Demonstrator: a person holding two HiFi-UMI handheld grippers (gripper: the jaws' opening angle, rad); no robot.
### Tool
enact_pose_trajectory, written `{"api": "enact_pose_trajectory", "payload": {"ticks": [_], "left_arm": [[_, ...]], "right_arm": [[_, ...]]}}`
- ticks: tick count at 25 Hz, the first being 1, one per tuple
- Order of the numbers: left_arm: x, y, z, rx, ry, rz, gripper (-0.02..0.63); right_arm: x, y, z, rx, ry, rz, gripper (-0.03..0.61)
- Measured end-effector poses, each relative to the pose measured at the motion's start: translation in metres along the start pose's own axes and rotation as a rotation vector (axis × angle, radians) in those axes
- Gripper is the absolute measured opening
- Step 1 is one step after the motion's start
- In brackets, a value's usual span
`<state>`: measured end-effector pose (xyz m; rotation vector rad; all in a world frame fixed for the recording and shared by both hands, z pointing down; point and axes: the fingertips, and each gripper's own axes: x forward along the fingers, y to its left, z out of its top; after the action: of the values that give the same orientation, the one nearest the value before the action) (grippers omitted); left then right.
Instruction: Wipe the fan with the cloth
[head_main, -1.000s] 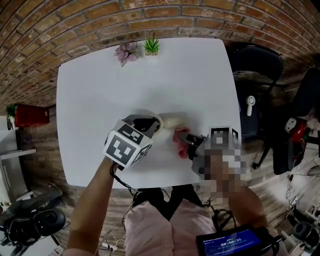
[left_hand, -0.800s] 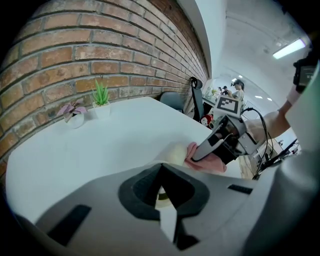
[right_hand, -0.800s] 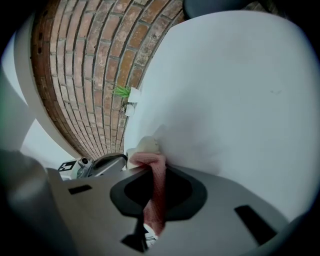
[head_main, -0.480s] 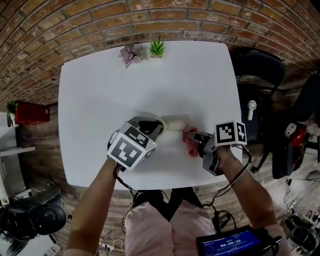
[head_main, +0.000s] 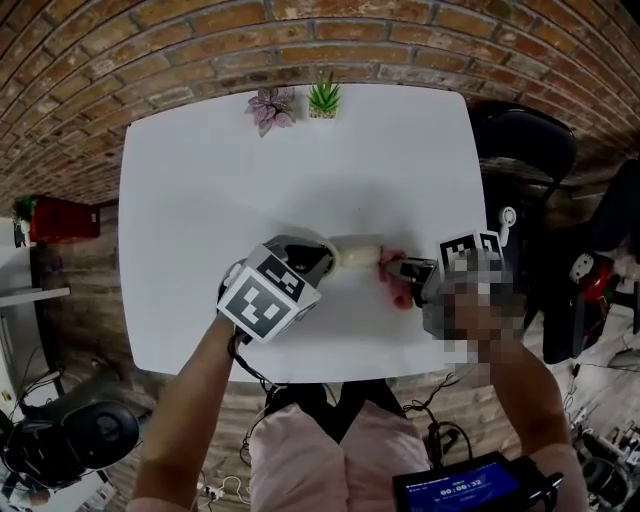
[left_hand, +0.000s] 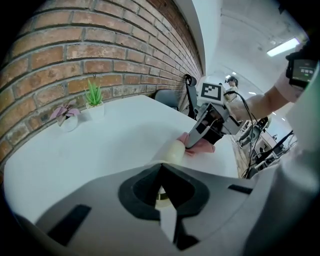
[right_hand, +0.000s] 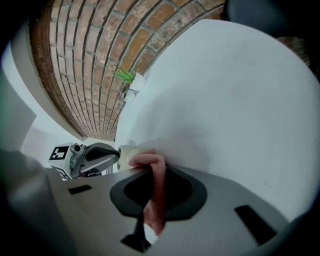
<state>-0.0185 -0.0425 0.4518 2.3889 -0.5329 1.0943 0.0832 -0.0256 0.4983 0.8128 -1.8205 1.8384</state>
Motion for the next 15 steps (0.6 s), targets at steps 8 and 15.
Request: {"api": "enact_pose_trajectory", "payload": {"ticks": [8, 15], "left_arm": [[0.0, -0.002, 0.001, 0.062, 0.025, -0.037, 0.011], [0.001, -0.003, -0.003, 0.113, 0.058, -0.079, 0.011]], "right_arm": [[0.0, 0.002, 0.007, -0.193, 0.139, -0.026, 0.037], [0.001, 0.001, 0.013, -0.341, 0.22, -0.057, 0.037]]}}
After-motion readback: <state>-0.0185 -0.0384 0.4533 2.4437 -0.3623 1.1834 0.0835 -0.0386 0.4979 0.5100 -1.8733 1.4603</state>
